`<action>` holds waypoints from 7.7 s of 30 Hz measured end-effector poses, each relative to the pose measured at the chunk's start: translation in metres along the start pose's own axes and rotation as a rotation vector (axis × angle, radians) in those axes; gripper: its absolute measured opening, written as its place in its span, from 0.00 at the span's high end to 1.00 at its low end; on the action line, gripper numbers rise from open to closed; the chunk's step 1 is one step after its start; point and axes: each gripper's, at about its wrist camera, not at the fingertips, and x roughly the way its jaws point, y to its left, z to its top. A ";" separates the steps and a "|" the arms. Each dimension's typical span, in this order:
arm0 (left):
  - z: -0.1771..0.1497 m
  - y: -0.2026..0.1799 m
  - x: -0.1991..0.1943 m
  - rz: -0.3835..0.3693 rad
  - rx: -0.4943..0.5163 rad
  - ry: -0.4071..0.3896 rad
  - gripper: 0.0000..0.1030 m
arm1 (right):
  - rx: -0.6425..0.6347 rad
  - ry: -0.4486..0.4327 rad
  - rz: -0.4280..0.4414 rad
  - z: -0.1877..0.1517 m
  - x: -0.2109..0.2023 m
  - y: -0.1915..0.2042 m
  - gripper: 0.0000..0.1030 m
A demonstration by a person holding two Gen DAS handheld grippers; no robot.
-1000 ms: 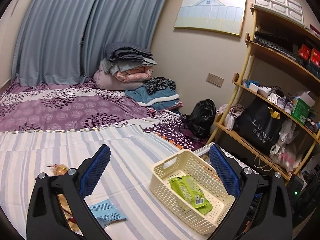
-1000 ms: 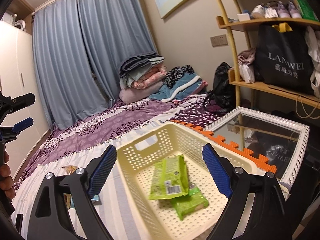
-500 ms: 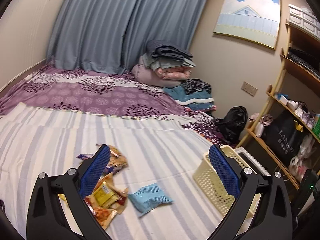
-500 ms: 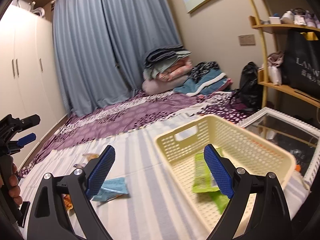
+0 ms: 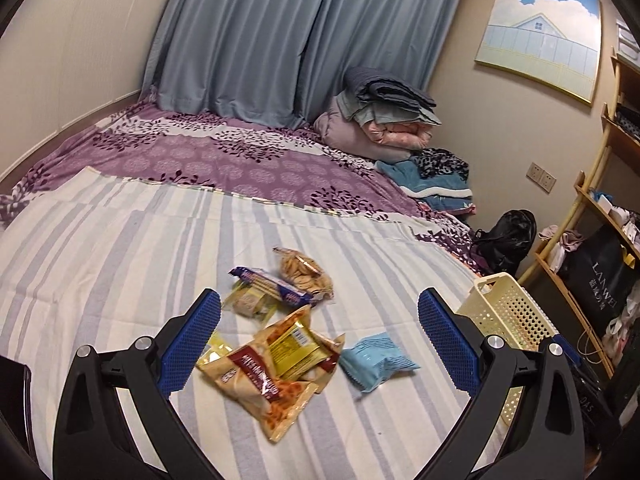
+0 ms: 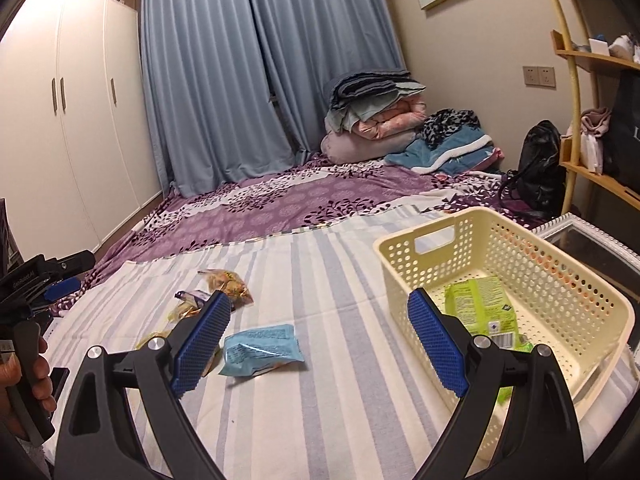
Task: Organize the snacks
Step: 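Move both tools back toward the remaining snack pile, then grasp the light-blue bag with the right gripper, then carry the blue bag into the basket with the right gripper while the left gripper grasps the tan bag, then carry the tan red-label bag over the basket and open the left gripper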
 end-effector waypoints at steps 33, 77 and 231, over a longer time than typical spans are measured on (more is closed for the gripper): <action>-0.021 0.050 0.024 0.037 -0.071 0.085 0.03 | -0.047 0.160 0.053 -0.025 0.053 0.029 0.13; -0.084 0.088 0.103 0.253 -0.107 0.311 0.03 | -0.038 0.307 0.124 -0.063 0.092 0.034 0.13; -0.020 -0.199 0.081 -0.268 0.285 0.178 0.56 | 0.330 -0.072 -0.282 -0.012 -0.014 -0.183 0.07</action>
